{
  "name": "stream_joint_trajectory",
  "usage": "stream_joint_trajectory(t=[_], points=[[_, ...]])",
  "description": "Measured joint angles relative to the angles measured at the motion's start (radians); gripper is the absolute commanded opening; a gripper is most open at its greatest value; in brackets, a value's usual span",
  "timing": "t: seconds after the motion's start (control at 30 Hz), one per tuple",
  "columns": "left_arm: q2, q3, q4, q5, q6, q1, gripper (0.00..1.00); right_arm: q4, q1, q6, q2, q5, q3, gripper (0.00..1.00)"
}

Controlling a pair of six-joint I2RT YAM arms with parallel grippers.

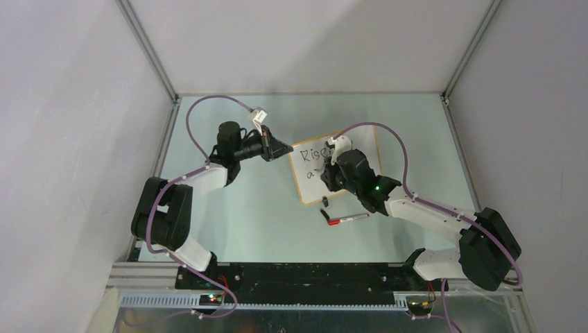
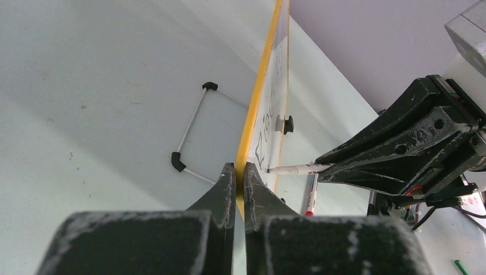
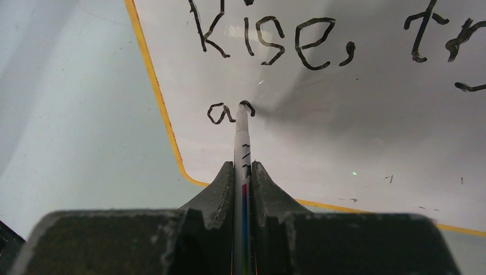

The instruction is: Write a sentence on the whiteboard

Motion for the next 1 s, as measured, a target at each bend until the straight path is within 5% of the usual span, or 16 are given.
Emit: stream_joint_trajectory(t=[1.0], points=[[-0.002,0.0,-0.005,-0.008,0.004,-0.002,0.02,-0.049,0.002,-0.002,0.004,-0.003,0.004,0.0]])
